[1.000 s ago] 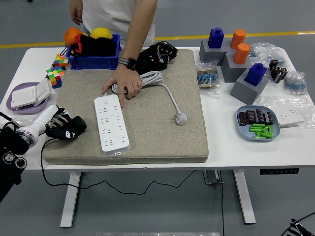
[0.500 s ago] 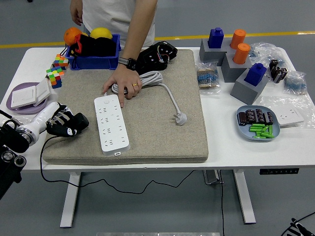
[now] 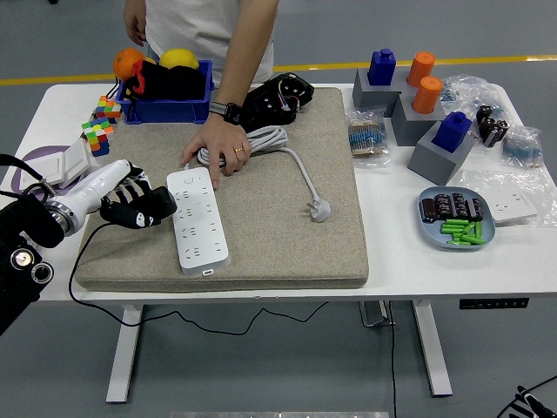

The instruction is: Press the white button,pick up the black plug,place it near the board,insert it into the board

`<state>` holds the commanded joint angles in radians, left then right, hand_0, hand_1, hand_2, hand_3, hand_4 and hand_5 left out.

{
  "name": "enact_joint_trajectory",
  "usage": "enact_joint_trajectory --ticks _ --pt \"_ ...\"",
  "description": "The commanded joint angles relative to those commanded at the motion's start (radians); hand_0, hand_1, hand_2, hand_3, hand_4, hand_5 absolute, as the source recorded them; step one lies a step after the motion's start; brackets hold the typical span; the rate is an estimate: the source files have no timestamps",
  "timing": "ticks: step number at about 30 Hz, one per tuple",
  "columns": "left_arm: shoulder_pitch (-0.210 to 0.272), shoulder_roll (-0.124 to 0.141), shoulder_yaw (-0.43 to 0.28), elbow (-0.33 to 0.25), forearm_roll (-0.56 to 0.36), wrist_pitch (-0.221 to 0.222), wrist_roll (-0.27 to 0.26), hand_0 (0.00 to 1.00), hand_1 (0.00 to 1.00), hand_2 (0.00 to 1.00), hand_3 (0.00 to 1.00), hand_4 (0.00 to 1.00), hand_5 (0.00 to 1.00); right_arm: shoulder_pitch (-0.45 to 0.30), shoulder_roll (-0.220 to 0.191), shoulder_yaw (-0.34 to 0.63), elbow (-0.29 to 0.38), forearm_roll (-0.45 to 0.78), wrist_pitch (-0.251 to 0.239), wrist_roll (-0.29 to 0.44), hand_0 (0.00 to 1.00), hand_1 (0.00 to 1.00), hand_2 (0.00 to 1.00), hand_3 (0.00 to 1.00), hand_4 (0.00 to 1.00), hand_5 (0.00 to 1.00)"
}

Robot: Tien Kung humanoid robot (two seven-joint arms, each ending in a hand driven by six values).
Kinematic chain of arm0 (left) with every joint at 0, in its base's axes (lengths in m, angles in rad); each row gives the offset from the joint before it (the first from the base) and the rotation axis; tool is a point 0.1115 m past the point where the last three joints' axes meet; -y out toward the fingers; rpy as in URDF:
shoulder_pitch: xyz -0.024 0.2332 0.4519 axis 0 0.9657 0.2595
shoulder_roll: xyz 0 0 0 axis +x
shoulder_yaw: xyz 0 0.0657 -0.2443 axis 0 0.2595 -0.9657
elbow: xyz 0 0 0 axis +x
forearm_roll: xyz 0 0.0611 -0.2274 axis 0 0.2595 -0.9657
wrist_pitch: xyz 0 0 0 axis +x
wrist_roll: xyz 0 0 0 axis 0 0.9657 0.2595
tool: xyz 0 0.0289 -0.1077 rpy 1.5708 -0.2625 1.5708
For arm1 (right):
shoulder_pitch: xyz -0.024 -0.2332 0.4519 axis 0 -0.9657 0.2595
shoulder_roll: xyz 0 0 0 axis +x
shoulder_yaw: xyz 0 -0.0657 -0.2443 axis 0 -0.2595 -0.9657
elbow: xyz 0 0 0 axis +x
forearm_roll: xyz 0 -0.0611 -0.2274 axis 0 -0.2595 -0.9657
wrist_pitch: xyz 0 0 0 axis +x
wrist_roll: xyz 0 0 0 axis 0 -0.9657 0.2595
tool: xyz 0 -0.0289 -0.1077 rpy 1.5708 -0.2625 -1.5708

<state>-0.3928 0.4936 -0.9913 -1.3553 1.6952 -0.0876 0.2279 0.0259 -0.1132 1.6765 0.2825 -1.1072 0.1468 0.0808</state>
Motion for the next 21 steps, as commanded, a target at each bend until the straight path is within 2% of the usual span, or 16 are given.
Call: enact_joint_trajectory --ticks 4,7,21 --pt "-0.066 0.021 0.094 0.013 -0.019 -0.005 0.005 0.382 0.407 0.343 0.457 0.756 0.002 0.002 -0.001 0.001 -0.001 0.002 0.0 0.0 0.714 0.693 0.675 0.618 0.743 0.466" --pt "-0.112 0.026 0.151 0.03 -0.03 -0.007 0.004 0.382 0.407 0.343 0.457 0.756 0.002 0.003 -0.002 0.001 -0.001 0.002 0.0 -0.001 0.714 0.693 0.675 0.618 0.743 0.466" --pt "-0.223 0.021 0.273 0.114 -0.028 -0.01 -0.004 0.384 0.402 0.338 0.453 0.734 0.002 0.006 -0.004 -0.008 -0.003 0.005 0.0 -0.001 0.713 0.692 0.675 0.617 0.743 0.464"
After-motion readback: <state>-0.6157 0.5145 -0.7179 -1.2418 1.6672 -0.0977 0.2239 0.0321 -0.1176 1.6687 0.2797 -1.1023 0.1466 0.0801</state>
